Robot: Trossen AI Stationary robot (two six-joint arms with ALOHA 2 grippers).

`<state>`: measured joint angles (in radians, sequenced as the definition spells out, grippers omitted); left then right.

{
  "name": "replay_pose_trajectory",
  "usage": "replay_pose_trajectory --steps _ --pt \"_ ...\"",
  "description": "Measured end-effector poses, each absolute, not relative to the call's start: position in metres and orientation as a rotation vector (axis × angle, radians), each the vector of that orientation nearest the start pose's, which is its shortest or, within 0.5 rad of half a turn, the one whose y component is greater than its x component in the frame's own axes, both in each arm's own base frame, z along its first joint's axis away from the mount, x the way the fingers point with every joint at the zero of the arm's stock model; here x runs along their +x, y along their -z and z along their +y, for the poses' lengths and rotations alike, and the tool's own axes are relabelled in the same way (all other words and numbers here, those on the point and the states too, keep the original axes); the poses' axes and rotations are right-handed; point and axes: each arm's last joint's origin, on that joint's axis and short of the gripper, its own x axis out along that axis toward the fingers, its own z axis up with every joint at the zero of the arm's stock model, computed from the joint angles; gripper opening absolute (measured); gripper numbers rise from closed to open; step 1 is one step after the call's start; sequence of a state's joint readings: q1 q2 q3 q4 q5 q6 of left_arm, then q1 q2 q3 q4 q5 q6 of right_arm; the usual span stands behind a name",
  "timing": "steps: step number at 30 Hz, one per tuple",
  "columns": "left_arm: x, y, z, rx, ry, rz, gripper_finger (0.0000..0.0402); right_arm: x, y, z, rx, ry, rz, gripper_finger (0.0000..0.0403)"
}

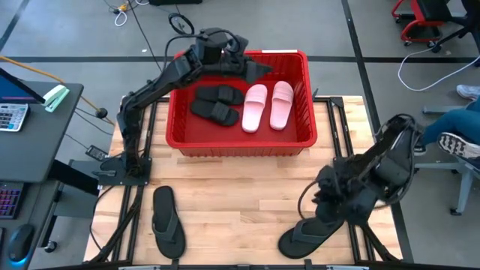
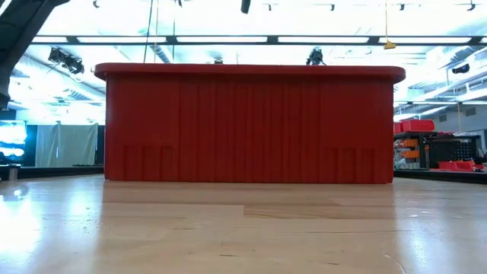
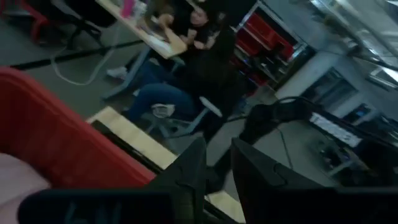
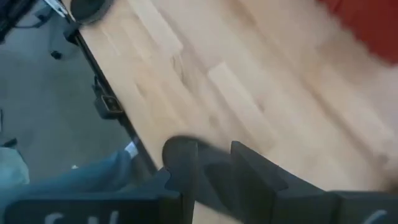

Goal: Pick and place slides into bin
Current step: Put the right black slides into the red bin

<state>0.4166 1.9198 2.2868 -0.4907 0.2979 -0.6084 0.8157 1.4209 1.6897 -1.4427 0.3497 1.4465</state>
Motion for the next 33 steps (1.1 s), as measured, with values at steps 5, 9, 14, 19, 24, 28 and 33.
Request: replay_pose_trajectory --steps 5,9,14,19,24,28,33 --pt "0.383 -0.485 0.148 -0.656 -0.106 0.091 0.0073 0.172 -0.382 0.195 0.706 0.348 1.176 0.0102" --pt "0.385 -0.486 0.141 -0.657 -0.049 0.099 0.0075 0.179 -0.367 0.223 0.745 0.323 1.236 0.0102" --pt "0.388 -0.486 0.131 -0.661 0.080 0.135 0.0081 0.194 -0.345 0.257 0.800 0.268 1.294 0.0102" --pt "0.389 -0.486 0.121 -0.664 0.234 0.180 0.0086 0.207 -0.314 0.282 0.824 0.277 1.447 0.0102" --pt "0.391 -0.487 0.111 -0.656 0.297 0.199 0.0085 0.222 -0.289 0.287 0.776 0.332 1.549 0.0102" --pt "0.392 -0.487 0.106 -0.654 0.310 0.203 0.0083 0.241 -0.280 0.273 0.765 0.351 1.530 0.0102" --pt "0.393 -0.488 0.098 -0.646 0.399 0.216 0.0090 0.253 -0.251 0.250 0.803 0.299 1.582 0.0102"
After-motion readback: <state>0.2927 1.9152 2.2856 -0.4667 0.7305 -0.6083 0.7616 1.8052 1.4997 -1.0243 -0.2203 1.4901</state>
